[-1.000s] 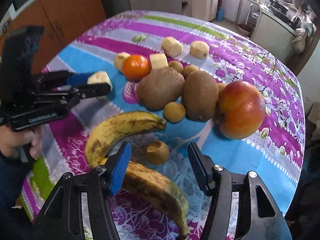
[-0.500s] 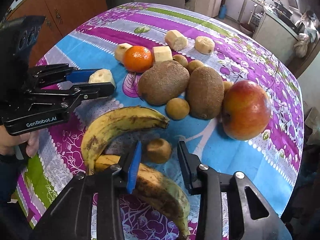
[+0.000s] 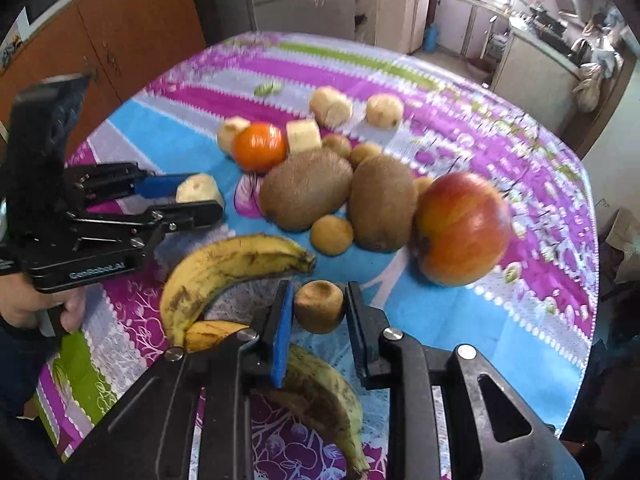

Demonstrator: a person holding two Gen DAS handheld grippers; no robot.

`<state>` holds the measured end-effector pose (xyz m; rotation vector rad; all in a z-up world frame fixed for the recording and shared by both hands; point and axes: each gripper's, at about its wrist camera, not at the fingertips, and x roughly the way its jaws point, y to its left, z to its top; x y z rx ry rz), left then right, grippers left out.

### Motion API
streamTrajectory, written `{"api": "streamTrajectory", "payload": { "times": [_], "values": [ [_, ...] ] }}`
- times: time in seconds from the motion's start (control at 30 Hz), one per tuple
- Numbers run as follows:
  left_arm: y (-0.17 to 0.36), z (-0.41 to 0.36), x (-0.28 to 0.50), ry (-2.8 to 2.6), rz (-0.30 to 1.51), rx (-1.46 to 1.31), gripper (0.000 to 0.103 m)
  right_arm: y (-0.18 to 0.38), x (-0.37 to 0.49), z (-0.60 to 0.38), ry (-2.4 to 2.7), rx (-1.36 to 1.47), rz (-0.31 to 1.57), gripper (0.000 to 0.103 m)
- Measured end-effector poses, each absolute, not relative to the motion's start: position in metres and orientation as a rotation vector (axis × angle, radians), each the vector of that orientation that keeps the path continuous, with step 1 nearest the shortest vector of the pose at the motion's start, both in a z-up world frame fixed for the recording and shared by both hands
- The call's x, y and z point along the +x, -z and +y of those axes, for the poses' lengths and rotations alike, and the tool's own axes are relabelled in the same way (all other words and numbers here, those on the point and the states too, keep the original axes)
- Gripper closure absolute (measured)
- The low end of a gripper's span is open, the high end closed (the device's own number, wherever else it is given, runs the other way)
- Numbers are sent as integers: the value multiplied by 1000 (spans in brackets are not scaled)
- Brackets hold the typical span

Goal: Organize fruits
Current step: 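Carry the pear slice and peeled fruit in both tools over the bowl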

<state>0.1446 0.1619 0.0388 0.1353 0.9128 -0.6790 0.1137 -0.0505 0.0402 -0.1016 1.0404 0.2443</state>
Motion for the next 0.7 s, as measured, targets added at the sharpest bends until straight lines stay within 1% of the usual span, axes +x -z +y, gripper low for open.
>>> {"api": "streamTrajectory", "payload": {
  "times": [0.13, 0.23, 0.4, 0.57, 0.7],
  "values": [
    [-58, 168, 138, 663, 846, 121, 66, -66, 103, -54, -229, -84, 949, 74],
    [-83, 180, 124, 660, 784, 100, 66, -95, 92, -49, -230, -78, 849, 74],
    [-126, 211, 96, 649, 687, 70, 66, -141, 75, -13, -285, -92, 713, 74],
    [-174, 273, 61, 578, 577, 43, 66, -171, 67, 46, -393, -116, 650, 74],
    [-191, 333, 40, 478, 535, 25, 66, -187, 63, 104, -494, -131, 619, 74]
  ]
}}
